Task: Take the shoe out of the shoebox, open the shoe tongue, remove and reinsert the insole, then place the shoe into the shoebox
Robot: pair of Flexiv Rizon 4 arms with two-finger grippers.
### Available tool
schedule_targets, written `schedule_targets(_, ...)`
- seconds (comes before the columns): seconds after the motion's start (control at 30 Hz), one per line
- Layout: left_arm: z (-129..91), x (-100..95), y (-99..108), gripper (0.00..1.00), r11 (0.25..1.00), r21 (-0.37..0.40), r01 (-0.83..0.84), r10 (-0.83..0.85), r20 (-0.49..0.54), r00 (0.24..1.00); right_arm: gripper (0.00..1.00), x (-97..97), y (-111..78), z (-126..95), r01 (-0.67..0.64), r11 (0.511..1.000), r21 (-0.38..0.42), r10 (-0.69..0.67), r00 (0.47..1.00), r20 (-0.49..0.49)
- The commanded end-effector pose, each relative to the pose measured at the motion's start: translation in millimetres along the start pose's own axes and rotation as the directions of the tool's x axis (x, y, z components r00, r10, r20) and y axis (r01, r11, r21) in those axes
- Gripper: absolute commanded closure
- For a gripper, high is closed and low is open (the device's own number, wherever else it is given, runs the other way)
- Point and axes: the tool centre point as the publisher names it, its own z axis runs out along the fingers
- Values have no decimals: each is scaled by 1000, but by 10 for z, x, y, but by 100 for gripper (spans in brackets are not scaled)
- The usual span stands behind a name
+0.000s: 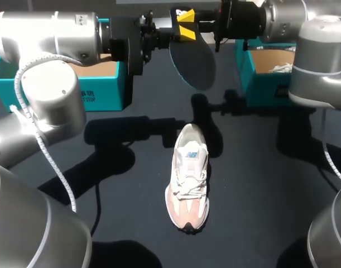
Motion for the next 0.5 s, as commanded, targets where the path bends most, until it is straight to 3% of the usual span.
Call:
schedule_targets(0.03, 34, 19, -3, 100, 1000, 1, -6, 6, 11, 1000, 100, -23, -13, 22, -4, 1000, -3, 4, 1000, -1)
schedule_targets(0.1, 38, 20, -18, 100, 1000, 5, -6, 5, 18, 1000, 100, -26, -10, 21, 1, 1000, -1, -1, 1000, -13)
schedule_targets(0.13, 40, 23, -26, 100, 1000, 7, -2, 2, 19, 1000, 69, -13, -7, 15, 3, 1000, -7, -3, 1000, -17)
schedule_targets(0.17, 38, 25, -36, 100, 1000, 8, 1, -1, 20, 1000, 0, 0, 0, 1, 8, 1000, -10, -8, 1000, -20)
schedule_targets(0.3, -22, 42, -75, 100, 1000, 6, 24, -24, 9, 1000, 0, 47, -13, -156, 26, 1000, -1, -26, 999, -24)
schedule_targets(0.5, -105, 78, -97, 100, 998, 0, 57, -57, 1, 998, 0, 101, -130, -583, 47, 998, 38, -47, 999, -10)
